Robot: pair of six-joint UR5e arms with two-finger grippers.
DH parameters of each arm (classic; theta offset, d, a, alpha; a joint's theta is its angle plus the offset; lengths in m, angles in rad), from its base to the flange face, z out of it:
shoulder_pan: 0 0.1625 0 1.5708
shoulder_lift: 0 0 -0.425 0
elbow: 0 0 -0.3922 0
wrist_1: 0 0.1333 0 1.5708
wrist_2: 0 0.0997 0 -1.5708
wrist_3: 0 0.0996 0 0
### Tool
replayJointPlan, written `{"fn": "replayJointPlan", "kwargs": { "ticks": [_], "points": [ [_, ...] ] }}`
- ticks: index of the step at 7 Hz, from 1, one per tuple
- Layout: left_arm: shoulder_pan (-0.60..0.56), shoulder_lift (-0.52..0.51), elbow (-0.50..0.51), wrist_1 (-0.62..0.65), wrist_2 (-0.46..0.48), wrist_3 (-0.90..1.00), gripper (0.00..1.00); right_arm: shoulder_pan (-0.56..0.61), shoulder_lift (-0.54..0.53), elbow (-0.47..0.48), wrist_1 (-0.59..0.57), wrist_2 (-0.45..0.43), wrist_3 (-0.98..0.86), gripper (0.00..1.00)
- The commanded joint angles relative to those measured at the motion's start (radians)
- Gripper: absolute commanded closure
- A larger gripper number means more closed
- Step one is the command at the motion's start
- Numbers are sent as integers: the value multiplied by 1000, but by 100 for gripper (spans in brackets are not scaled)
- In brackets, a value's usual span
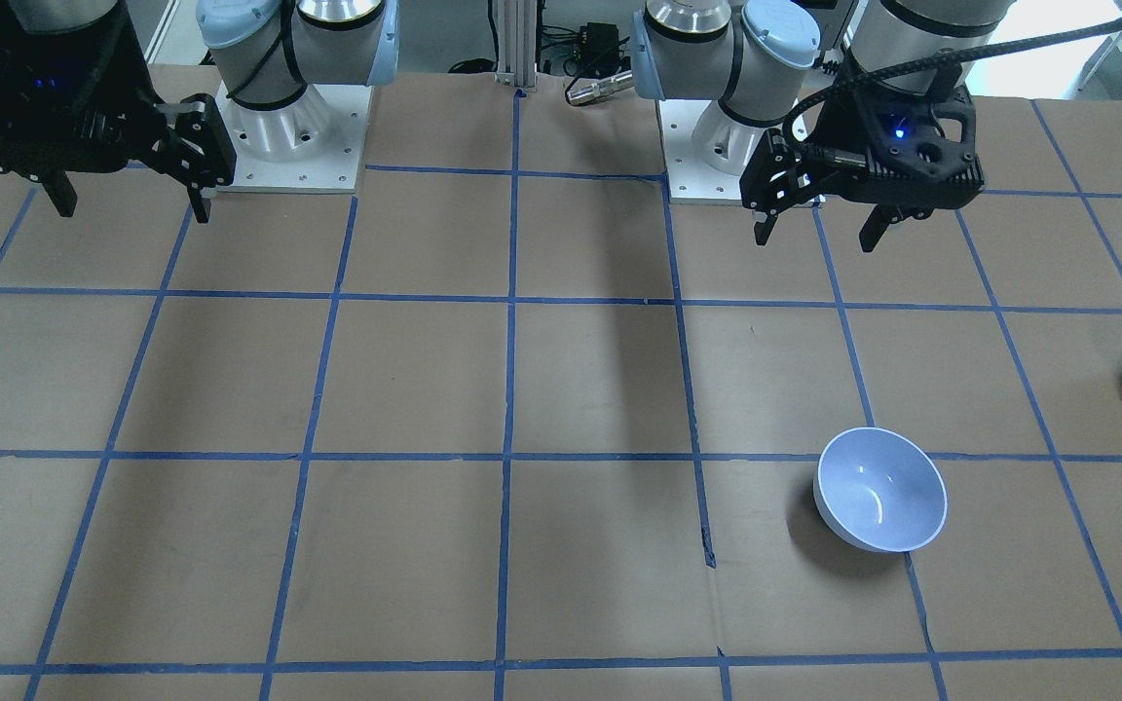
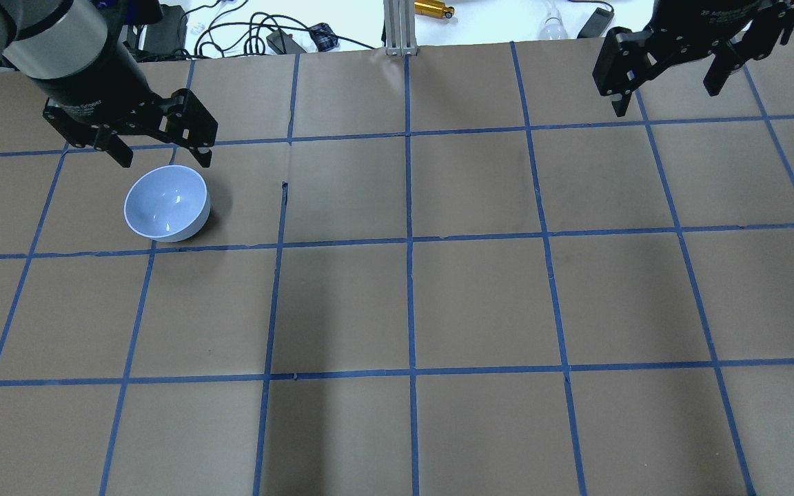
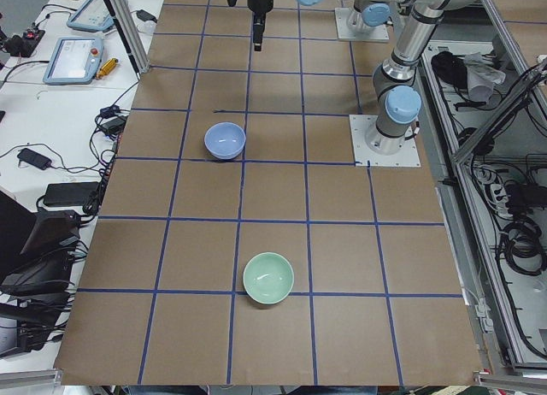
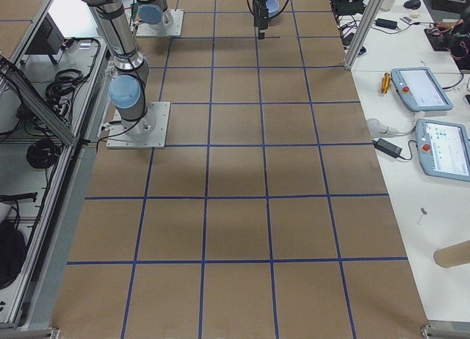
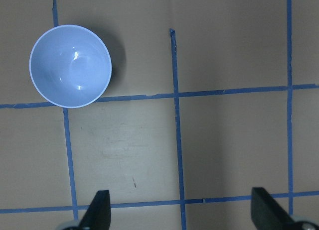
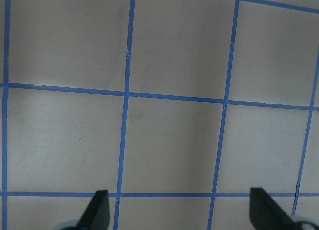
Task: Stack green bowl on blue bowl
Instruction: 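Raise the left gripper away from the light blue bowl, then swing the left gripper toward the robot to the pale green bowl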
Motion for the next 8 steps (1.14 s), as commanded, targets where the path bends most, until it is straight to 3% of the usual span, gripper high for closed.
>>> {"fn": "replayJointPlan", "kwargs": {
  "ticks": [1,6,8],
  "points": [
    [66,18,-11,-3,8,220,0,0,0,0,0,0,0,0],
    [470,21,-54,-26,3,853,0,0,0,0,0,0,0,0],
    [698,7,-89,-28,1,1181,0,0,0,0,0,0,0,0]
  ]
}}
